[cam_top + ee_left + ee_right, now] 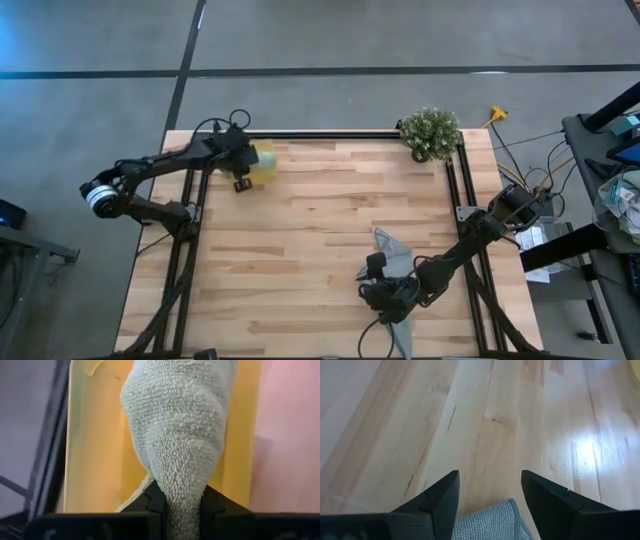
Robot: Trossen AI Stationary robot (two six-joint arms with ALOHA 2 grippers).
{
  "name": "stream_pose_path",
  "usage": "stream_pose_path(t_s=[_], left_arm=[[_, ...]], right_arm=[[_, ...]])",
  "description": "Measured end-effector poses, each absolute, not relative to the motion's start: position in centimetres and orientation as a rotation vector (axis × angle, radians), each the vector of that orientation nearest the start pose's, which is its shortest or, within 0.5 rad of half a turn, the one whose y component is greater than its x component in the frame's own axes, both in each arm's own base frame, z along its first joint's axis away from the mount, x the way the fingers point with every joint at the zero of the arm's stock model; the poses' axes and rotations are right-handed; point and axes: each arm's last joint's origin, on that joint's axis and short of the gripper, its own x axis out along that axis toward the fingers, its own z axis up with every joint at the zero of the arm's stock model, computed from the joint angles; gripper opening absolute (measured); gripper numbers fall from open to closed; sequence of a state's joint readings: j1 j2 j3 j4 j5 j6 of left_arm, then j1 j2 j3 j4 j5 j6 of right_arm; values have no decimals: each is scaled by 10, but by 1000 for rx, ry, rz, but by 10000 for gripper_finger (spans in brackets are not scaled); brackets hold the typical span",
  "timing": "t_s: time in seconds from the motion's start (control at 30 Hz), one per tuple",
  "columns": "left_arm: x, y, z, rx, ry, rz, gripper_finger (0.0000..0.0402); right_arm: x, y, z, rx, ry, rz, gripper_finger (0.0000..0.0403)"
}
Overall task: Roll microfiber towels into tight, uniform cylinder then place into a basket
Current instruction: Put the rolled green towel into the yellow bin
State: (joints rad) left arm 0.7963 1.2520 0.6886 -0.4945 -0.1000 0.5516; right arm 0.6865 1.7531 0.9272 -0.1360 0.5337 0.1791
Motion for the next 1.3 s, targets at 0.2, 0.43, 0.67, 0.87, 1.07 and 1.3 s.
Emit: stream_pose_path(t_s=[0.2,0.43,0.67,0.87,1.07,1.3], left_arm=[[151,156,186,-12,1208,471,34],[152,154,168,-142,1258,407,35],[158,155,169,-195,1181,381,36],[158,154,165,-237,1179,406,36],[163,159,162,-299,1116,475,36],[165,159,164,-313,1100,487,36]], right_arm=[[265,198,148,-383,796,70,209],[265,199,147,-375,800,80,209],[265,199,147,-375,801,80,209],[265,199,147,-375,801,79,209],[265,199,147,-375,800,79,209],[265,199,147,-368,801,76,209]])
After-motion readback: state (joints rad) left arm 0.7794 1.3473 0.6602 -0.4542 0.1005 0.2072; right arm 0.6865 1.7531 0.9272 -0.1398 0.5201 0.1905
